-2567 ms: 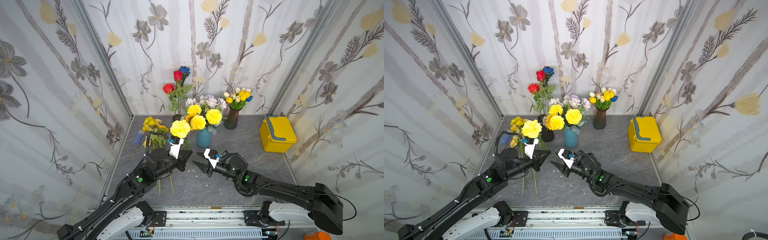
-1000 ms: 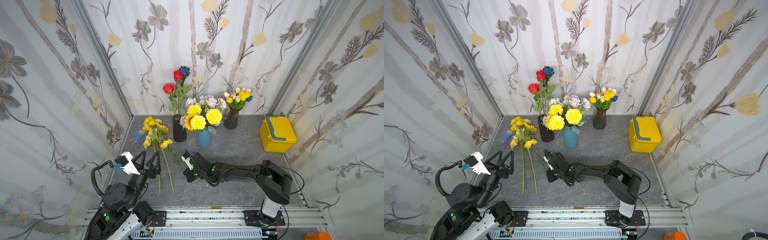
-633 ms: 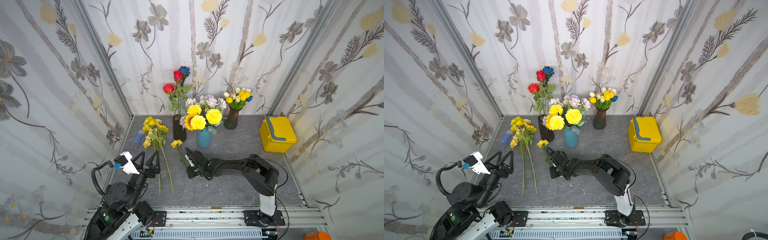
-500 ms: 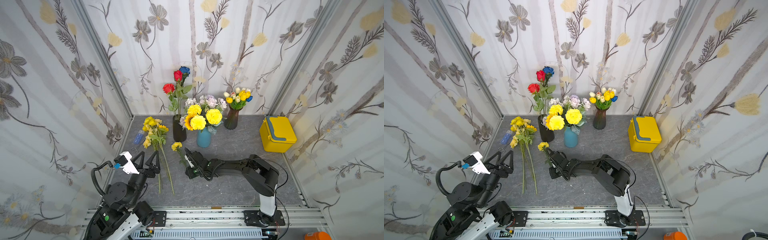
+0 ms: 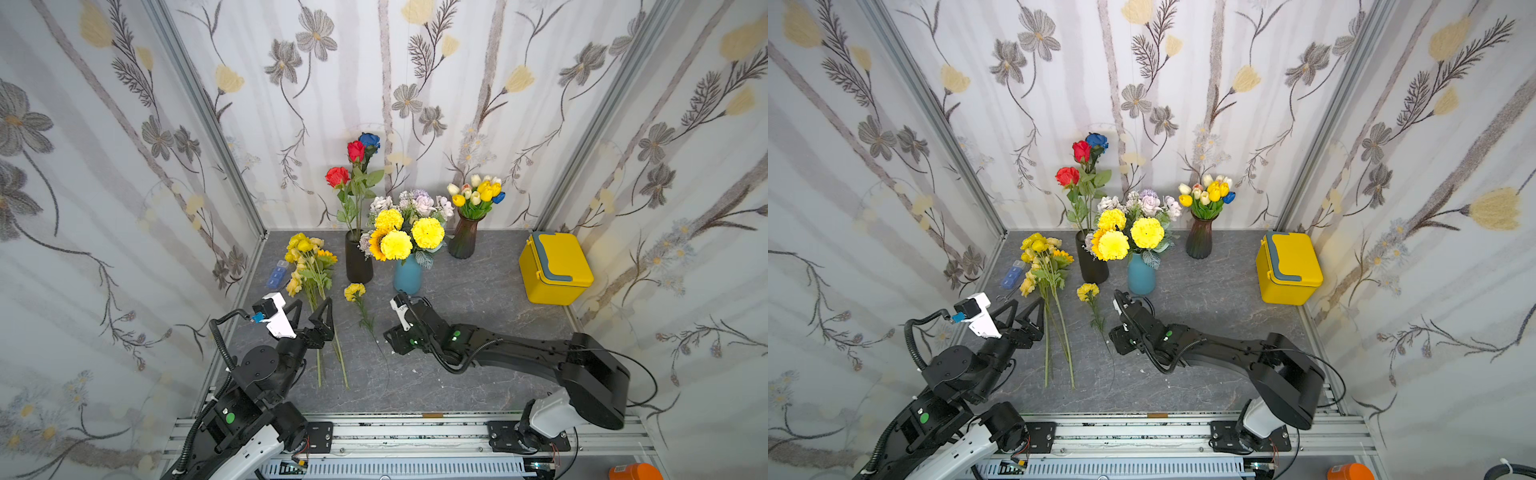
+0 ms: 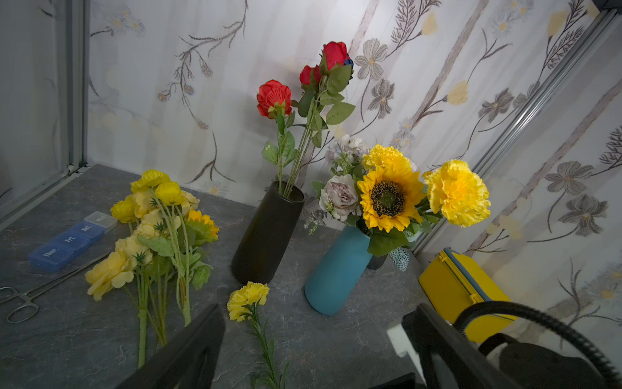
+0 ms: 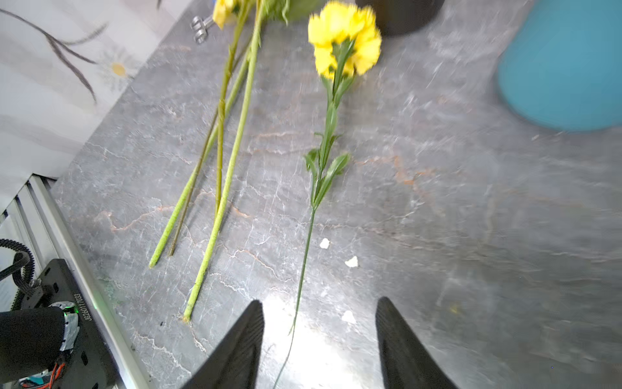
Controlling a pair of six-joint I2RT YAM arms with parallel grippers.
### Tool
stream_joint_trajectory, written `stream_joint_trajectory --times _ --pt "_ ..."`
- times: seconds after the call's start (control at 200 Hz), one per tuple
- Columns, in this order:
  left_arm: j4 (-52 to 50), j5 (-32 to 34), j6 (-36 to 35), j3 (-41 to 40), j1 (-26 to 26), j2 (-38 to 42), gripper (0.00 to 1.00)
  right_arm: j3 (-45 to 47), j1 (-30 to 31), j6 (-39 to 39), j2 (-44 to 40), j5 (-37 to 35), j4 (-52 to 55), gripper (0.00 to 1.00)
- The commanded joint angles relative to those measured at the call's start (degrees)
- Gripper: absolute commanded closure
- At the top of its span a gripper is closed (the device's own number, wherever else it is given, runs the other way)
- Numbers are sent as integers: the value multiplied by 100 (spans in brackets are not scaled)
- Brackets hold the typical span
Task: Pick out yellow flowers from the vase
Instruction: Place the flower at the center of the board, then pick up the flower from the vase.
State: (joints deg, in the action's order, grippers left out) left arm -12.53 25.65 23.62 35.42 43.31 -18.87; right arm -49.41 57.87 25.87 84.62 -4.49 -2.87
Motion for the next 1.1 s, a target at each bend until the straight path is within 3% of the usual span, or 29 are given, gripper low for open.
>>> stream_joint_trajectory --times 0.0,0.295,0.42,0.749,1.094 --pt "247 -46 63 -86 2 -106 10 308 1 -624 -543 -639 -696 41" --pt "618 -166 236 -406 5 -240 9 1535 -296 -2482 -1711 -1317 -3513 42" --pt "683 -236 341 -587 3 -183 9 1503 -599 -2631 -1703 -1383 -3910 43" --pt "911 -244 267 -836 -2 -225 8 1388 -728 -3584 -790 -987 -6146 45" --pt "831 -144 204 -882 -7 -50 8 311 -981 -4100 214 -694 -6187 46"
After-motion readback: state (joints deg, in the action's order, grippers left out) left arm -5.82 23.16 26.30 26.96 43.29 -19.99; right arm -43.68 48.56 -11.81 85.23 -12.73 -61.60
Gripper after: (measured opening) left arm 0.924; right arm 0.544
